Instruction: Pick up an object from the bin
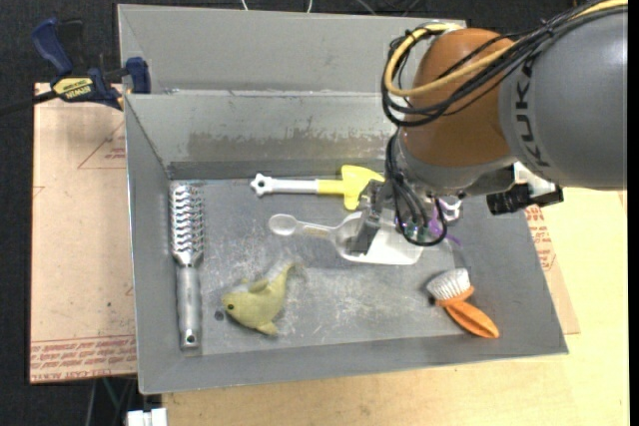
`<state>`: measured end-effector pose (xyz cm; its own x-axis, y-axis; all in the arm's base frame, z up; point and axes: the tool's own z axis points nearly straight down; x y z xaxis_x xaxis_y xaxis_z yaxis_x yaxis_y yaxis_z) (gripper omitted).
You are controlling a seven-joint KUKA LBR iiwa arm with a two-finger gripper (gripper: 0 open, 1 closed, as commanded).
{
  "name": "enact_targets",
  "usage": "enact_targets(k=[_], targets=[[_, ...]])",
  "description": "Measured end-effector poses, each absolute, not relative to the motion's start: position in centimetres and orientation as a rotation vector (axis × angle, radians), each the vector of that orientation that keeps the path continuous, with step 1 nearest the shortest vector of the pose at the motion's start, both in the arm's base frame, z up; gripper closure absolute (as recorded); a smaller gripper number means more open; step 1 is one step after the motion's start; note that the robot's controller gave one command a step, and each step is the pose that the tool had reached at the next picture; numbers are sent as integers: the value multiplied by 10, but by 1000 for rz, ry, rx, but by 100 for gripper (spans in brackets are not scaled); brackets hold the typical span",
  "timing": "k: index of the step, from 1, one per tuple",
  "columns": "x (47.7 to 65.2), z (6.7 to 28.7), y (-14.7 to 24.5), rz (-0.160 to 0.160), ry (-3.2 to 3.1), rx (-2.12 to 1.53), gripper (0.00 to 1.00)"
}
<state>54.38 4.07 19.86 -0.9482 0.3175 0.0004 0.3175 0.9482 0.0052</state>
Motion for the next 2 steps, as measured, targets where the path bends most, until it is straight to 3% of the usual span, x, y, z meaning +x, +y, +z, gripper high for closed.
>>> enact_targets(k=[1,2], targets=[[560,177,53,9,3132,152,100],[548,137,75,10,3109,392,100]])
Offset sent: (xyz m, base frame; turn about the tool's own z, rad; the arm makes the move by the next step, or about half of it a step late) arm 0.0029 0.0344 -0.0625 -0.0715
